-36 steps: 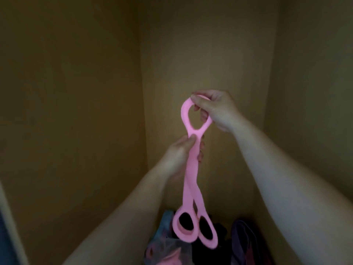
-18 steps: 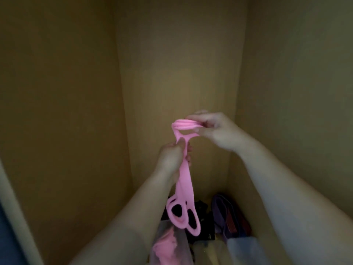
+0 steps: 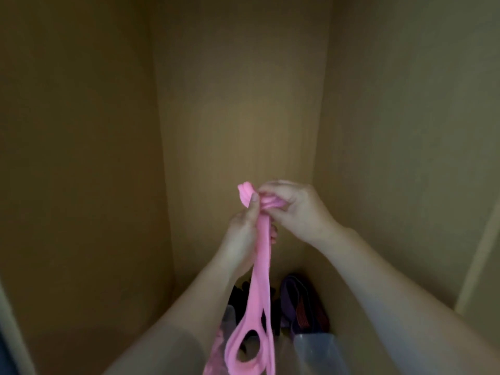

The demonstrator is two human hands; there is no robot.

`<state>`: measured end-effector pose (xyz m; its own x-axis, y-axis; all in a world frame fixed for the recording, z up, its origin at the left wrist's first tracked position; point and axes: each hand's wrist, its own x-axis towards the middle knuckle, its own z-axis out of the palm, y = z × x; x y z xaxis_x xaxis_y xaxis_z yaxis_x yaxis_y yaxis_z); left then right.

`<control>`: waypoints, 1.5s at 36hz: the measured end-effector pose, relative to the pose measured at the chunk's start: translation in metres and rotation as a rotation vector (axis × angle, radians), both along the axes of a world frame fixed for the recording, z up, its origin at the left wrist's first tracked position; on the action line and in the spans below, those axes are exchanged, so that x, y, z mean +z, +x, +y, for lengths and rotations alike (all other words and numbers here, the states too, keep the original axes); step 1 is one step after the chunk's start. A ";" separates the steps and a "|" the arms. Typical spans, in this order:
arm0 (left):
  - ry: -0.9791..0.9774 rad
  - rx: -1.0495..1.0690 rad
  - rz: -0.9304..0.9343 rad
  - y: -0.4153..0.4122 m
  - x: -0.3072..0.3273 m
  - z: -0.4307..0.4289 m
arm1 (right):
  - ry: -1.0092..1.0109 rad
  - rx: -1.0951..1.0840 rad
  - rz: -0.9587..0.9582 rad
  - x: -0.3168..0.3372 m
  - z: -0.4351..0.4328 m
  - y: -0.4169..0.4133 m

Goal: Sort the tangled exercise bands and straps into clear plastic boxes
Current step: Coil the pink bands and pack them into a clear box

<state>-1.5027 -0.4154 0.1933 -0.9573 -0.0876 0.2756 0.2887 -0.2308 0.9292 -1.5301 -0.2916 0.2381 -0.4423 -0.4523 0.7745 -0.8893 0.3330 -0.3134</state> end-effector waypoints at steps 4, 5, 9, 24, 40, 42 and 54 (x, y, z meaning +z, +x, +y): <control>-0.014 0.059 -0.001 0.003 -0.003 0.011 | 0.000 -0.021 -0.143 -0.001 0.014 -0.001; -0.039 0.072 0.010 0.003 -0.004 0.013 | -0.002 -0.005 -0.162 -0.001 0.016 -0.001; -0.094 0.111 0.045 0.003 -0.007 0.017 | -0.083 0.136 -0.315 -0.002 0.024 0.000; -0.084 -0.042 0.023 0.013 -0.005 0.007 | -0.348 0.178 -0.676 -0.011 0.008 -0.008; -0.020 -0.193 -0.081 0.016 -0.010 -0.019 | -0.251 0.099 -0.366 -0.049 -0.003 0.006; -0.029 -0.173 -0.075 0.015 -0.013 -0.019 | -0.285 0.119 -0.337 -0.053 -0.004 0.006; -0.390 -0.051 -0.017 0.013 -0.019 -0.027 | -0.486 0.329 -1.021 -0.032 0.014 -0.004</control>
